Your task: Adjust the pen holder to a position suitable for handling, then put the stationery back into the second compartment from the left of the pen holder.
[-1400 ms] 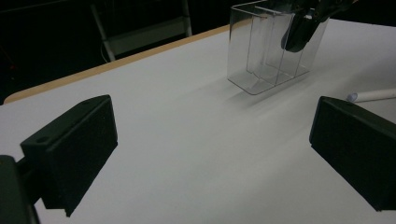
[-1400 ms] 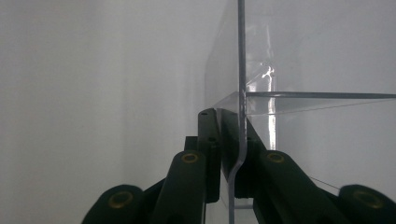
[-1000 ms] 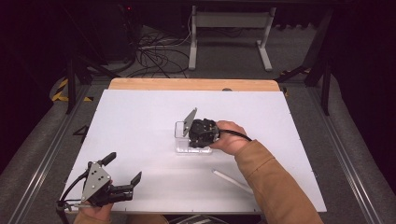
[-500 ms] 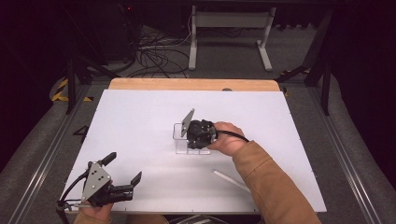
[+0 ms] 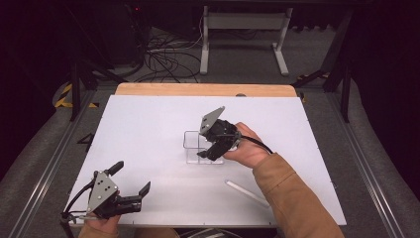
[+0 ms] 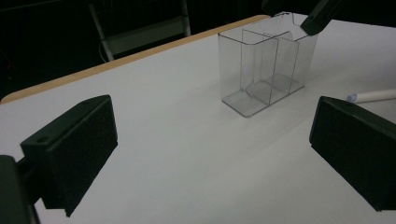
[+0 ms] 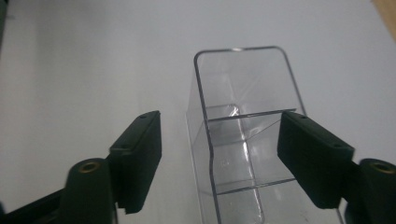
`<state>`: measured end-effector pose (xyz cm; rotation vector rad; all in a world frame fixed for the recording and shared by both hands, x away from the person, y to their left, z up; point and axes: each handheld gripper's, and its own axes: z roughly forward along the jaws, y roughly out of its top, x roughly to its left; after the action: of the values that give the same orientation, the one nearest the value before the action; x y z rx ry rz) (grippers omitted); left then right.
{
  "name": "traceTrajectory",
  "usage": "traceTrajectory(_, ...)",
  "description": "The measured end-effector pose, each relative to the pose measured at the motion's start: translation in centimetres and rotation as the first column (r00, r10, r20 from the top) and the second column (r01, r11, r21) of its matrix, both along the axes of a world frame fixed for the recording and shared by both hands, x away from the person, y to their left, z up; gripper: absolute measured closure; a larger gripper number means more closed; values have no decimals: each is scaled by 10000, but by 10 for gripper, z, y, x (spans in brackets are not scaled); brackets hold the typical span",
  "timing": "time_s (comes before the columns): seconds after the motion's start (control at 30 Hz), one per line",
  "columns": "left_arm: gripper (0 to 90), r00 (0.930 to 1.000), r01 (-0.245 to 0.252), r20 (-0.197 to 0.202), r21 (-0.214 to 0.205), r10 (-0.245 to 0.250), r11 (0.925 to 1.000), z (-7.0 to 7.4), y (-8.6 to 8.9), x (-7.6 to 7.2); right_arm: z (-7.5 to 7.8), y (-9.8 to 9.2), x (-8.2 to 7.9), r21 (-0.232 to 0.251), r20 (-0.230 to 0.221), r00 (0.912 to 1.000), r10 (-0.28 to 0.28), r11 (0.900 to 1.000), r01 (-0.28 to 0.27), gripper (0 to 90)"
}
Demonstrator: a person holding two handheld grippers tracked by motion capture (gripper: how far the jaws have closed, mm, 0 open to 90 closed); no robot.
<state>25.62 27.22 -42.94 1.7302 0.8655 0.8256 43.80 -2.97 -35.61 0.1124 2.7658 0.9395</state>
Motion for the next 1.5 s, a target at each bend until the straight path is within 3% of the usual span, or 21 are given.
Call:
traceTrajectory(0.07, 17, 10000, 12, 1, -4, -12, 10000, 0, 0, 1, 3, -3, -2, 203, -5, 9999, -117, 9997, 118, 253)
traceTrajectory(0.13, 17, 10000, 22, -4, -1, -22, 10000, 0, -1, 2, 9, -10, -6, 727, 15, 9998, -213, 9971, 212, 202)
traceTrajectory(0.3, 17, 10000, 42, -19, 50, -41, 10000, 0, -2, 3, 20, -26, -13, 1787, -14, 9986, -537, 9825, 531, 123)
traceTrajectory(0.5, 17, 10000, 1, -44, -22, -1, 10000, 0, -1, 2, 30, -36, -20, 2156, 45, 9986, -523, 9752, 501, 117)
traceTrajectory(0.87, 17, 10000, -44, 11, -61, 44, 10000, 0, 0, 1, 34, -51, -35, 2821, 321, 9940, -1048, 9550, 916, 0)
traceTrajectory(0.97, 17, 10000, -42, -1, 1, 42, 10000, 0, -1, 1, 32, -59, -40, 3286, 93, 9912, -1322, 9366, 1218, 0)
traceTrajectory(1.13, 17, 10000, -29, 9, 9, 29, 10000, 0, -1, 1, 23, -73, -53, 3313, 114, 9852, -1708, 9303, 1575, 11)
traceTrajectory(1.27, 18, 10000, -47, 12, -4, 47, 10000, 0, -1, 1, 14, -83, -63, 3686, -168, 9842, -1763, 9139, 1700, 30)
traceTrajectory(1.33, 17, 10000, -31, 5, 50, 31, 10000, 0, -2, 1, 11, -86, -67, 3685, -42, 9818, -1898, 9124, 1780, 30)
traceTrajectory(1.5, 17, 10000, -52, 33, 52, 52, 10000, 0, -2, 1, 5, -97, -76, 3689, -72, 9709, -2396, 9018, 2252, 37)
